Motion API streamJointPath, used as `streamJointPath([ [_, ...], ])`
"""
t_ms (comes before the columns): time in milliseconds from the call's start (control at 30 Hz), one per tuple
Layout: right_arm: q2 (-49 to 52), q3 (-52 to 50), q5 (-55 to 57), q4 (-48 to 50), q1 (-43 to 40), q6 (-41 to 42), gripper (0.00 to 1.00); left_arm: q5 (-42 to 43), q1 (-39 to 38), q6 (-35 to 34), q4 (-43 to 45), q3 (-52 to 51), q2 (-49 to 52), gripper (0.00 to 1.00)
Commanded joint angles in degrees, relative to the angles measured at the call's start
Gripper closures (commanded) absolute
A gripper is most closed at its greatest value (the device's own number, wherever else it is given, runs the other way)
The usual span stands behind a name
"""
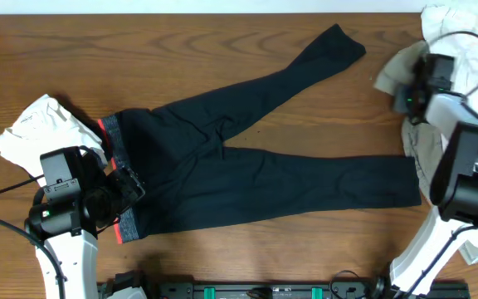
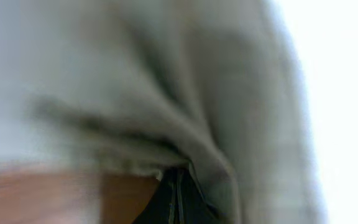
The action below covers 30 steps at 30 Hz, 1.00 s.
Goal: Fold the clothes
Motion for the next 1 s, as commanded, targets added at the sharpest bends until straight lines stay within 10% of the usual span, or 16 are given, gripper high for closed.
streamJointPath([
  [0, 3.63, -1.38, 7.21, -2.23, -7.04, 6.93, 0.98, 0.37, 0.17, 0.52, -0.2, 0.5, -0.02, 0.3],
  [333, 2.97, -1.38, 0.24, -6.45, -19.63, 20.63, 0.91, 0.37, 0.17, 0.52, -0.22, 0.5, -0.02, 0.3],
  [967, -15.43, -1.33, -25.53, -3.13, -4.68, 1.95, 0.73, 0.33, 0.2, 0.55, -0.02, 0.5, -0.02, 0.22],
])
